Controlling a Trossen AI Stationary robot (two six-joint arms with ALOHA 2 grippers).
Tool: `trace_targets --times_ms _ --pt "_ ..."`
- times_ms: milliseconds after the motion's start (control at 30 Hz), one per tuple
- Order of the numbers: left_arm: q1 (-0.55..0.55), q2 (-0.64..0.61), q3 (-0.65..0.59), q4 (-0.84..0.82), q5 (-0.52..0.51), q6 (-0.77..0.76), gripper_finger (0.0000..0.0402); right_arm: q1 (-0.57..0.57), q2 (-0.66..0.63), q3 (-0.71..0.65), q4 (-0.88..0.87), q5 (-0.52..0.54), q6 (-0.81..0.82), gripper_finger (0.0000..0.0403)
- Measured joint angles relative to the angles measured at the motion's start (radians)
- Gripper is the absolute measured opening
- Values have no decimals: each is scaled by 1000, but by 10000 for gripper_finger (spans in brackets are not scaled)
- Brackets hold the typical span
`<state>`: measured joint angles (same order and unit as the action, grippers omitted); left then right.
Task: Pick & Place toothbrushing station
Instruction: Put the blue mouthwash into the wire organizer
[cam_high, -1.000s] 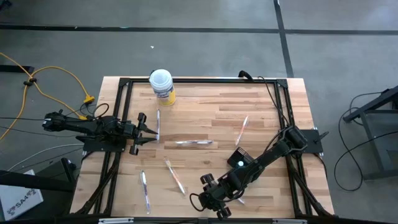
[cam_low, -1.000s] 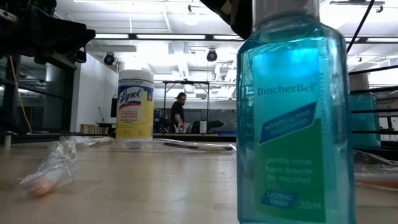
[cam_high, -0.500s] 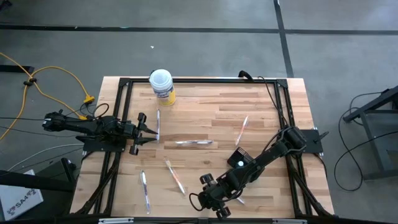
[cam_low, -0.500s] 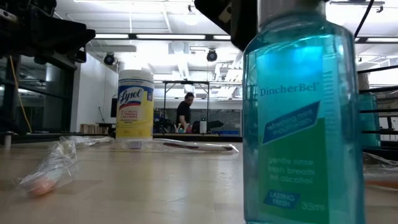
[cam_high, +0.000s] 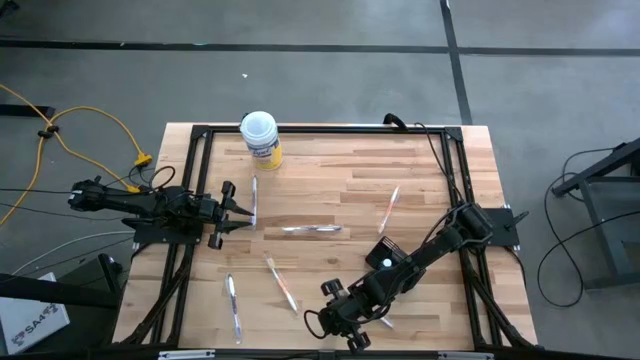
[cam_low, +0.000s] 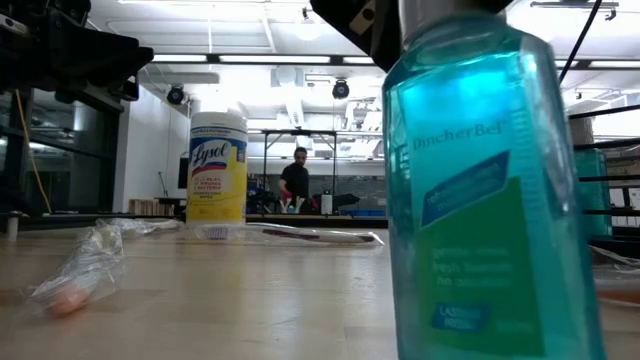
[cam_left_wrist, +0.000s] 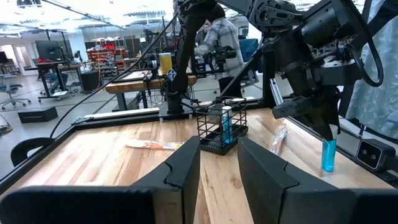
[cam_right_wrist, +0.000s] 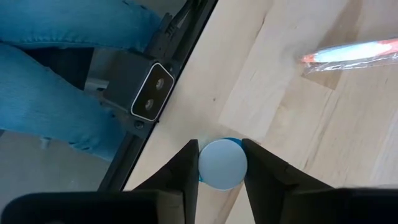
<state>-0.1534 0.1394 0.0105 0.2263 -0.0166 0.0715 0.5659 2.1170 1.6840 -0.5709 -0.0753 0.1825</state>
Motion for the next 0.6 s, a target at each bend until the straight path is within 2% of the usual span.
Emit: trace_targets --times_ms 367,600 --pt "0 0 0 0 0 0 103 1 0 0 -1 4 0 91" --pt "0 0 0 0 0 0 103 18 -5 0 -7 87 -27 91"
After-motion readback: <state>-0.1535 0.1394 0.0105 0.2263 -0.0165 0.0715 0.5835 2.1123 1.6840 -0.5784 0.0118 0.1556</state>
